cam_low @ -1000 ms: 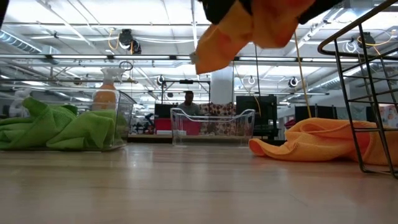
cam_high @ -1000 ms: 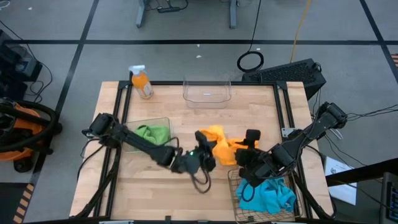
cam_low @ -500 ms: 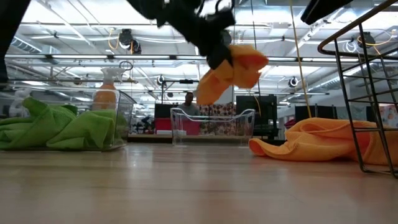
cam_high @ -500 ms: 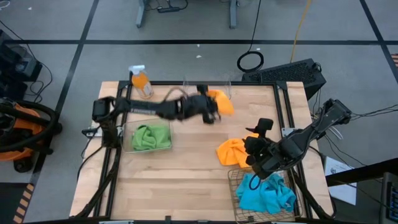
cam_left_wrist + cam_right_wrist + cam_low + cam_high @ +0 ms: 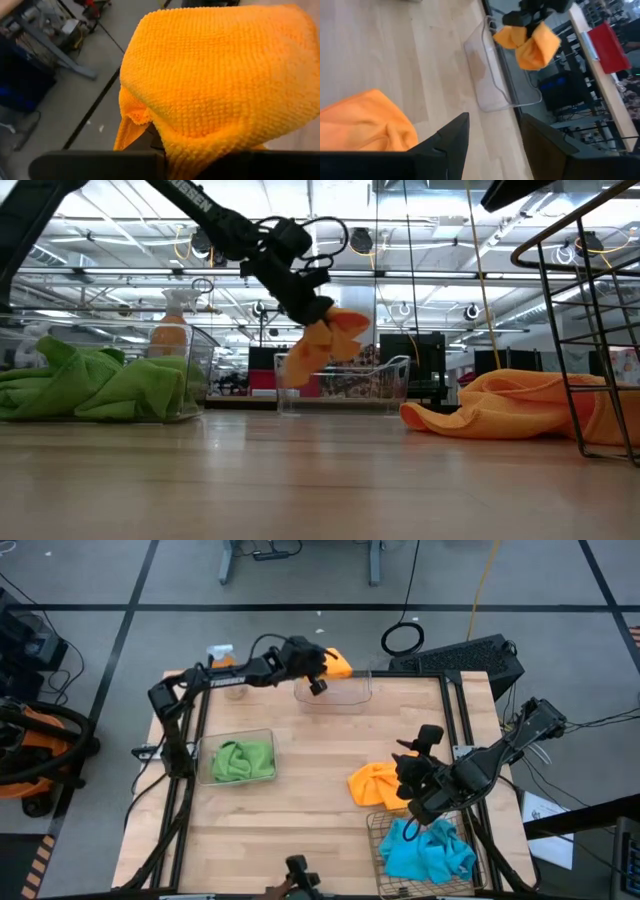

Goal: Sort microfiber towel by color & place in baskets
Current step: Put the bottom left orange microfiber towel into the top transparent bin

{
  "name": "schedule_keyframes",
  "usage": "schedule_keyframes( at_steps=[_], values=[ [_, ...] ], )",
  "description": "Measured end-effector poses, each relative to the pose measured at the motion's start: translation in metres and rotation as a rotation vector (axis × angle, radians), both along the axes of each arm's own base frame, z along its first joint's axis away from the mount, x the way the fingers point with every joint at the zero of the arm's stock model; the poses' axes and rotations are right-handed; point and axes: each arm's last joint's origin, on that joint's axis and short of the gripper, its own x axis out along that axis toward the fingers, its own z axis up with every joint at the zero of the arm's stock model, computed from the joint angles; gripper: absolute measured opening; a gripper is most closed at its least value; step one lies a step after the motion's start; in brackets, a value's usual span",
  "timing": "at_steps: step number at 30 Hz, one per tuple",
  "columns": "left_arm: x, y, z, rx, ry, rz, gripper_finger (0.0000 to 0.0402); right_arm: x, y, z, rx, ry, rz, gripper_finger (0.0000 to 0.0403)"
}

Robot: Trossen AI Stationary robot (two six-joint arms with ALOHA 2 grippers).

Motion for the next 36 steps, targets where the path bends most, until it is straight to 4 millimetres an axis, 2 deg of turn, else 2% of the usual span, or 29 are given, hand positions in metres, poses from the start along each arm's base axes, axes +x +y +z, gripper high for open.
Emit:
schedule_keyframes(
  at_steps=[5, 8, 11, 19, 23, 30, 36],
  values=[
    [0.005, 0.001, -0.016, -0.070, 0.007, -0.042, 0.0043, 0.000, 0.000, 0.000, -0.005, -0.007, -0.004, 0.0162],
    [0.012, -0.004, -0.028, -0.083, 0.036, -0.054, 0.0061, 0.000, 0.000, 0.000, -0.003, -0.009, -0.004, 0.0162],
    [0.017, -0.008, -0.035, -0.066, 0.059, -0.031, 0.0101, 0.000, 0.000, 0.000, -0.001, -0.009, -0.004, 0.0162],
    [0.020, -0.022, -0.039, -0.032, 0.142, 0.051, 0.0247, 0.001, 0.000, 0.000, 0.006, -0.016, -0.007, 0.0162],
    [0.021, -0.029, -0.035, -0.045, 0.220, 0.054, 0.0288, 0.001, 0.000, 0.000, 0.006, -0.017, -0.008, 0.0162],
    [0.018, -0.033, -0.026, -0.095, 0.273, 0.076, 0.0304, 0.001, 0.000, 0.000, 0.008, -0.023, -0.008, 0.0162],
    [0.017, -0.045, -0.002, -0.094, 0.286, 0.055, 0.0305, 0.001, 0.001, 0.000, 0.011, -0.024, -0.010, 0.0162]
  ],
)
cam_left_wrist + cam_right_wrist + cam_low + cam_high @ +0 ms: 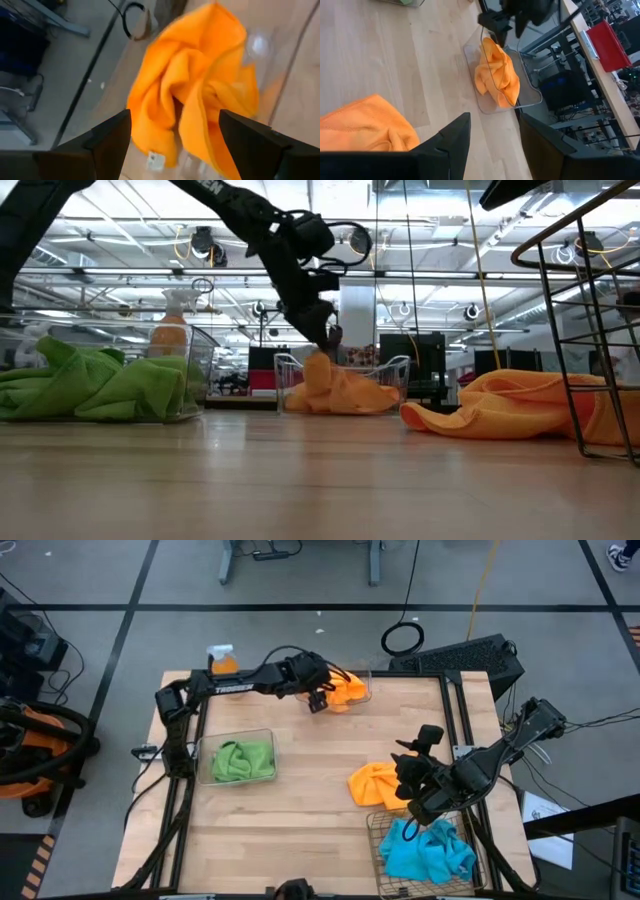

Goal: Sort microfiber towel by color & place in baskets
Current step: Put the bottom left orange microfiber towel into the top transparent bin, then put the orange microfiber towel into the top transparent bin

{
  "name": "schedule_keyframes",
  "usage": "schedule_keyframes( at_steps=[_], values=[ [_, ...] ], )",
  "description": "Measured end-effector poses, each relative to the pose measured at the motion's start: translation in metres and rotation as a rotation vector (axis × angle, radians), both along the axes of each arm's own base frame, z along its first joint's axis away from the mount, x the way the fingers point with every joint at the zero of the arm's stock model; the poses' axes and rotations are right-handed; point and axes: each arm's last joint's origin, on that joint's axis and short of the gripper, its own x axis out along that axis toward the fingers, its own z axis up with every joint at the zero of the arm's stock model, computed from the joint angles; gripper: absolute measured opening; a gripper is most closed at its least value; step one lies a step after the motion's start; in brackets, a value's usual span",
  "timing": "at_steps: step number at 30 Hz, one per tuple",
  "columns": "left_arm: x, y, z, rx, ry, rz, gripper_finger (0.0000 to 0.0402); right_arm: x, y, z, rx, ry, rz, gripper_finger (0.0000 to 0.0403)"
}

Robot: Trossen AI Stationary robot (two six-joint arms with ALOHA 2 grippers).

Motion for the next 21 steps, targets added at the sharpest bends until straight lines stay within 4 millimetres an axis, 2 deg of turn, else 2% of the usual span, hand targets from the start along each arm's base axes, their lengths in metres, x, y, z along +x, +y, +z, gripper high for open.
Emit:
schedule_keyframes(
  at_steps=[5, 9, 15, 21],
  values=[
    [-0.010, -0.018, 0.024, -0.047, -0.042, 0.040, 0.0305, 0.000, 0.001, -0.001, 0.040, 0.015, 0.003, 0.0162],
    [-0.017, -0.044, 0.038, -0.146, -0.072, 0.038, 0.0305, 0.001, 0.000, -0.003, 0.140, 0.061, -0.006, 0.0162],
    [-0.010, -0.109, 0.030, -0.177, -0.050, -0.137, 0.0305, 0.002, -0.005, -0.019, 0.257, 0.188, -0.016, 0.0162],
    [0.001, -0.165, 0.021, -0.133, -0.107, -0.273, 0.0305, 0.011, -0.025, -0.046, 0.406, 0.370, -0.017, 0.0162]
  ],
)
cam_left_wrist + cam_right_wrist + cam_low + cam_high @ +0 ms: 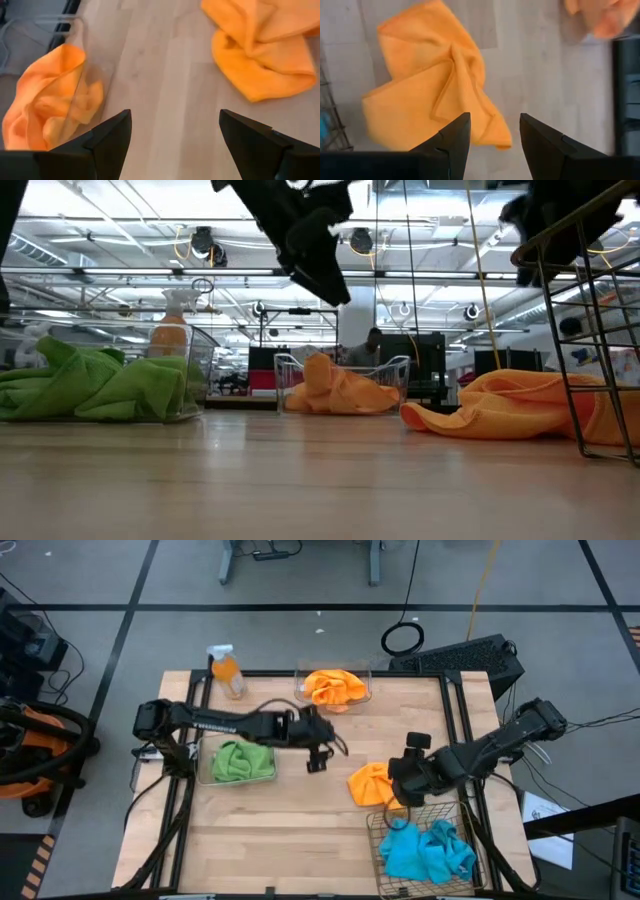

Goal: Sort microfiber towel by color & place in baskets
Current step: Put the orange microfiber towel into the top transparent bin

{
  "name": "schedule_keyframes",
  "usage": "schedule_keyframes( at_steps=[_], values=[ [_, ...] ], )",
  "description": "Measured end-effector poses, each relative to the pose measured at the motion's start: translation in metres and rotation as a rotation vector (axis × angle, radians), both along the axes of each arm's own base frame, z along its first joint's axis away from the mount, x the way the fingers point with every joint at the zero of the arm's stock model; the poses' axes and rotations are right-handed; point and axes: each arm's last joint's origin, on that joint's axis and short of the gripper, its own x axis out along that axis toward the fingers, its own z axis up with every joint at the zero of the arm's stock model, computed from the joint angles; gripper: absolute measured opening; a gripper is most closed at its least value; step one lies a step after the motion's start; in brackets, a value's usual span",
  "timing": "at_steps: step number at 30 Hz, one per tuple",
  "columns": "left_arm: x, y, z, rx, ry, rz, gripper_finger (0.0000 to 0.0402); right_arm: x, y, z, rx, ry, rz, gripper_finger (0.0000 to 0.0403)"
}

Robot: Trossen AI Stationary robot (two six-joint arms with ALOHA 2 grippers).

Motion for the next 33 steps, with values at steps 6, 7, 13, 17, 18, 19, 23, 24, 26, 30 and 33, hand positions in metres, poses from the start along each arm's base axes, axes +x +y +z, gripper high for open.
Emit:
schedule_keyframes(
  at_steps=[6, 7, 13, 17, 18, 19, 23, 24, 26, 30, 33],
  values=[
    [0.002, -0.030, -0.005, 0.033, -0.041, -0.056, 0.0305, 0.019, -0.027, -0.025, 0.201, 0.009, 0.011, 0.0181],
    [0.002, -0.033, -0.006, 0.033, -0.047, -0.062, 0.0305, 0.021, -0.032, -0.030, 0.234, 0.004, 0.006, 0.0188],
    [-0.004, -0.045, -0.021, 0.022, -0.015, -0.076, 0.0305, 0.021, -0.051, -0.068, 0.390, 0.010, -0.029, 0.0232],
    [-0.008, -0.051, -0.029, 0.005, 0.001, -0.073, 0.0305, 0.014, -0.057, -0.091, 0.387, 0.013, -0.049, 0.0248],
    [-0.008, -0.052, -0.029, 0.004, 0.000, -0.074, 0.0305, 0.012, -0.058, -0.095, 0.387, 0.016, -0.052, 0.0249],
    [-0.008, -0.054, -0.030, 0.003, 0.000, -0.078, 0.0305, 0.010, -0.058, -0.099, 0.386, 0.021, -0.054, 0.0248],
    [-0.008, -0.057, -0.030, -0.009, -0.012, -0.073, 0.0305, 0.003, -0.060, -0.112, 0.343, 0.039, -0.066, 0.0233],
    [-0.007, -0.057, -0.029, -0.014, -0.022, -0.070, 0.0305, 0.001, -0.061, -0.114, 0.326, 0.046, -0.069, 0.0225],
    [-0.006, -0.059, -0.028, -0.017, -0.043, -0.072, 0.0305, -0.002, -0.062, -0.118, 0.304, 0.057, -0.074, 0.0205],
    [-0.004, -0.059, -0.025, -0.019, -0.079, -0.074, 0.0305, -0.006, -0.063, -0.124, 0.292, 0.065, -0.070, 0.0143],
    [-0.003, -0.059, -0.024, -0.017, -0.092, -0.077, 0.0305, -0.008, -0.063, -0.127, 0.288, 0.070, -0.054, 0.0083]
  ],
)
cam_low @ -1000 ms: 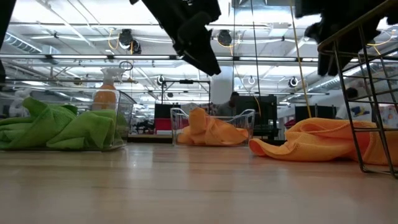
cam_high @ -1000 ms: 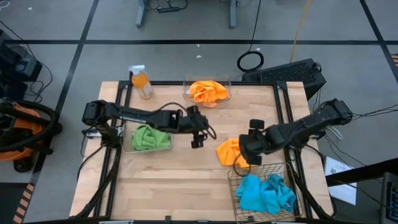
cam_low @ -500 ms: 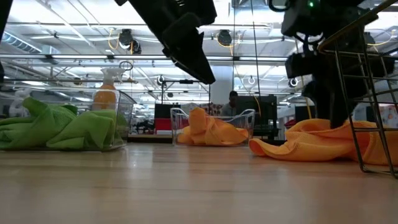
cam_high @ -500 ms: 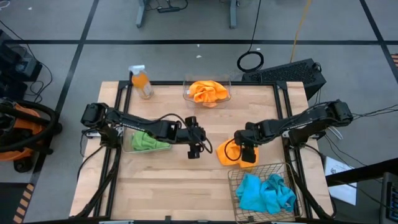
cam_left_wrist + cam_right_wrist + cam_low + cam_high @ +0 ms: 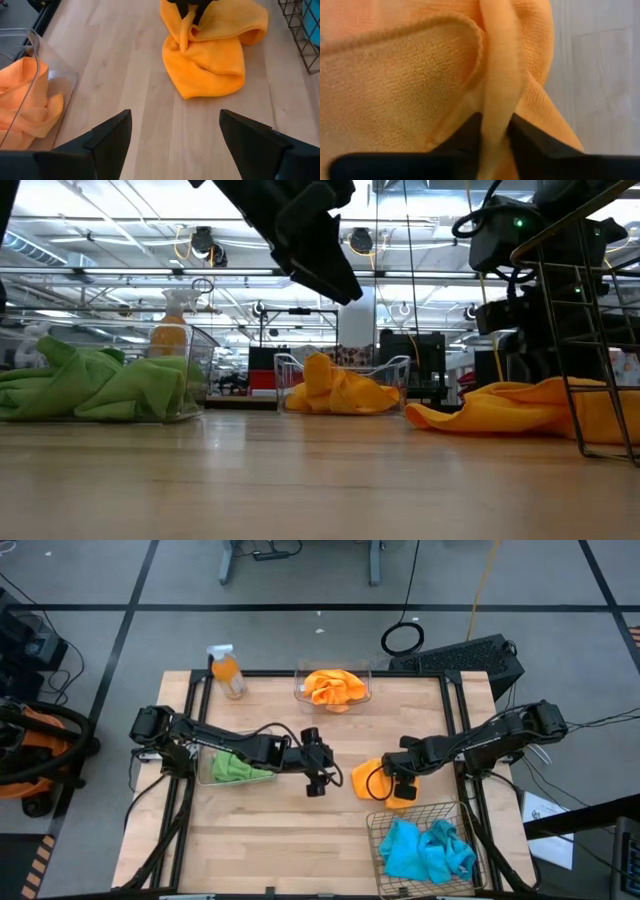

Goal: Sort microfiber towel by color & place in baskets
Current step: Put the orange microfiber towel into the top transparent bin

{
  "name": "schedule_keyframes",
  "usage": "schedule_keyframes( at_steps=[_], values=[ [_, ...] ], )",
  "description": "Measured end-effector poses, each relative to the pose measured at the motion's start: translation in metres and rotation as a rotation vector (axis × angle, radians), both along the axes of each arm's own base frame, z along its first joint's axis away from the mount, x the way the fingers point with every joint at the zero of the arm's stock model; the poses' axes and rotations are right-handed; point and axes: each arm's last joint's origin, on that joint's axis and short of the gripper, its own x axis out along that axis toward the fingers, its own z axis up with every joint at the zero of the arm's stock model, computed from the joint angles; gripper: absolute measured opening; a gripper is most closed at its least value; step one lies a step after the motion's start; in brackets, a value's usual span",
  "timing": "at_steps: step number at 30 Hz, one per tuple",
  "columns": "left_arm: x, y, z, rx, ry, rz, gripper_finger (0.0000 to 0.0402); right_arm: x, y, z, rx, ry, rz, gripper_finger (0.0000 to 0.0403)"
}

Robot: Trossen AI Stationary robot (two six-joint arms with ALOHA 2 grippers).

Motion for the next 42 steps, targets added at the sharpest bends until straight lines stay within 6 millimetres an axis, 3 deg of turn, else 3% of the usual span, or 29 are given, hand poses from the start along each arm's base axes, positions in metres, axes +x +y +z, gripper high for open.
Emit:
schedule_keyframes(
  at_steps=[4, 12, 22, 27, 32, 36, 42],
  values=[
    [0.001, 0.000, 0.001, 0.014, -0.008, -0.015, 0.0305, 0.005, 0.000, 0.001, -0.024, -0.056, 0.035, 0.0011],
    [0.001, 0.000, 0.001, 0.014, -0.012, -0.014, 0.0305, 0.025, 0.000, 0.023, -0.104, -0.169, 0.052, 0.0003],
    [0.003, 0.000, 0.004, 0.063, -0.036, -0.017, 0.0305, 0.067, 0.001, 0.098, -0.324, -0.458, 0.085, 0.0002],
    [0.001, 0.001, 0.001, 0.087, -0.003, -0.009, 0.0305, 0.077, 0.009, 0.136, -0.463, -0.542, 0.124, 0.0001],
    [0.000, 0.002, 0.001, 0.101, 0.010, -0.008, 0.0305, 0.073, 0.022, 0.176, -0.542, -0.659, 0.145, 0.0001],
    [0.003, 0.003, 0.005, 0.165, -0.048, 0.051, 0.0305, 0.071, 0.034, 0.196, -0.530, -0.765, 0.187, 0.0000],
    [0.009, -0.007, 0.020, 0.311, -0.202, 0.145, 0.0305, 0.069, 0.052, 0.205, -0.528, -0.853, 0.265, 0.0000]
  ],
)
